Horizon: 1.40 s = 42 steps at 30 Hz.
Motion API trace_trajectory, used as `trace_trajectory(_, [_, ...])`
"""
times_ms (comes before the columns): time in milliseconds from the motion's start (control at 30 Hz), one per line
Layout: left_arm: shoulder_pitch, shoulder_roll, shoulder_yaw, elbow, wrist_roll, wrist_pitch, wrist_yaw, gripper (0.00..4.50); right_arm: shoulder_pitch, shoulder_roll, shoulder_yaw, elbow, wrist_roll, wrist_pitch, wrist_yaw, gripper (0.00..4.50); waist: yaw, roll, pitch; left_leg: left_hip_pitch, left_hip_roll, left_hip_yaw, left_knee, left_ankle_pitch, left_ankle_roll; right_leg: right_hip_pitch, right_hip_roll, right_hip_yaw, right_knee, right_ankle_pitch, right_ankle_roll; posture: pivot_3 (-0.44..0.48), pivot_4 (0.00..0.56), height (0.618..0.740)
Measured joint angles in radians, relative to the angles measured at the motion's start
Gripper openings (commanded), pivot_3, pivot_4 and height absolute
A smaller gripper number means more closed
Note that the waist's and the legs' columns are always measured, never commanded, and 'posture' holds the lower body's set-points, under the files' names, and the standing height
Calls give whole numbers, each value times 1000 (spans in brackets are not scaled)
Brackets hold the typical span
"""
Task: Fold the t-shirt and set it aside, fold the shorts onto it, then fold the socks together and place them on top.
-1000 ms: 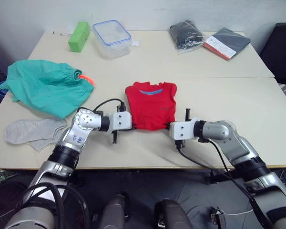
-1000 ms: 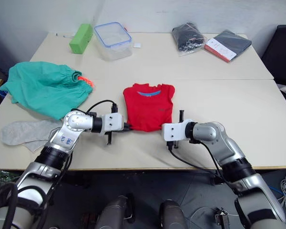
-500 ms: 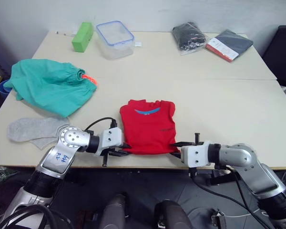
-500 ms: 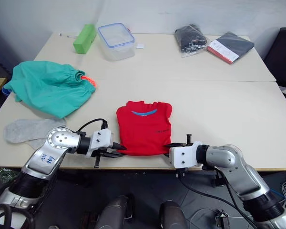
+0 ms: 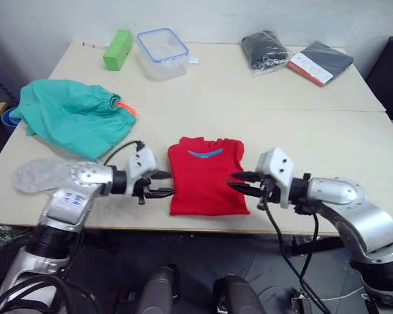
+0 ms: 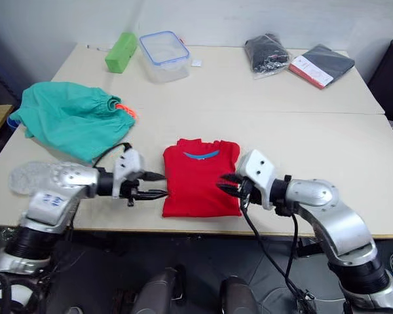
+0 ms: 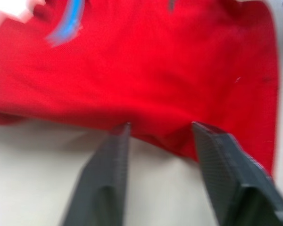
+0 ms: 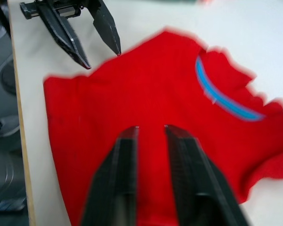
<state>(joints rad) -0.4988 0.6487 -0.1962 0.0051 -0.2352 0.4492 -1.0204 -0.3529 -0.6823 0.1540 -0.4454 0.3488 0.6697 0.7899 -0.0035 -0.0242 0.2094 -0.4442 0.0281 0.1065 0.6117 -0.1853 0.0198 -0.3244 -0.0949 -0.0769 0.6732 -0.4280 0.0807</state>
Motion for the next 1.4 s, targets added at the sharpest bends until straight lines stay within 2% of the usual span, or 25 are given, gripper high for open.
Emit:
trace_trajectory(133, [-88, -81, -21, 49, 18, -16, 22, 29, -43, 57, 125, 117, -116, -82, -22, 0, -1, 0, 0, 2, 0, 0, 1, 2, -1, 1, 0, 0, 2, 0, 0, 0, 150, 740])
trace_trajectory(300, [-71, -136, -61, 84, 85, -28, 89, 29, -48, 74, 174, 208, -205, -177, -37, 0, -4, -1, 0, 3, 1, 0, 0, 2, -1, 2, 1, 0, 2, 0, 0, 0, 150, 740])
trace_trajectory(633, [-58, -89, -60, 92, 134, -100, 90, 29, -73, 109, 163, 316, -229, -252, -31, 0, -4, -3, -3, 9, 1, 0, 0, 2, -1, 7, 1, 0, 3, 0, 0, 0, 150, 740])
trace_trajectory(767, [-54, -97, -66, 120, 152, -151, 99, 29, -192, 138, 119, 504, -231, -237, -44, 0, -9, -3, -3, 21, 1, 0, -3, -1, -2, 20, 0, 0, -1, 0, 0, 0, 150, 740])
trace_trajectory(967, [-57, -118, -58, 166, 161, -208, 125, 29, -380, 181, 30, 870, -246, -273, -109, 0, -11, -3, -3, 21, 1, 0, -3, -1, -1, 20, 0, 0, -1, 0, 0, 0, 150, 740])
trace_trajectory(1033, [-59, -118, -54, 166, 160, -214, 124, 29, -399, 180, -5, 905, -245, -278, -113, 0, -13, -3, -3, 21, 1, 0, -4, -1, -1, 19, 0, 0, -2, 0, 0, 0, 150, 740])
trace_trajectory(1133, [-60, -118, -28, 164, 157, -194, 123, 29, -393, 175, -31, 815, -205, -271, -52, 0, -22, -2, -2, 20, 1, 0, -7, -1, -2, 18, 0, 0, -3, 0, 0, 0, 150, 740])
trace_trajectory(1267, [-77, -129, 3, 154, 103, -90, 106, 29, -304, 145, -54, 523, -114, -181, 29, 0, -25, -2, -2, 20, 1, 0, -11, -1, -3, 17, 0, 0, -6, 0, 0, 0, 150, 740])
trace_trajectory(1333, [-111, -148, 22, 151, 75, -32, 104, 29, -203, 130, -23, 360, -93, -137, 57, 0, -21, -2, -2, 19, 1, 0, -13, -1, -3, 17, 1, -1, -10, 0, 0, 0, 150, 740])
trace_trajectory(1400, [-159, -164, 23, 163, 72, -13, 105, 29, -118, 105, 68, 263, -127, -136, 72, 0, -17, -2, -2, 18, 0, 0, -13, -1, -3, 18, 0, -1, -11, 0, 0, 0, 150, 740])
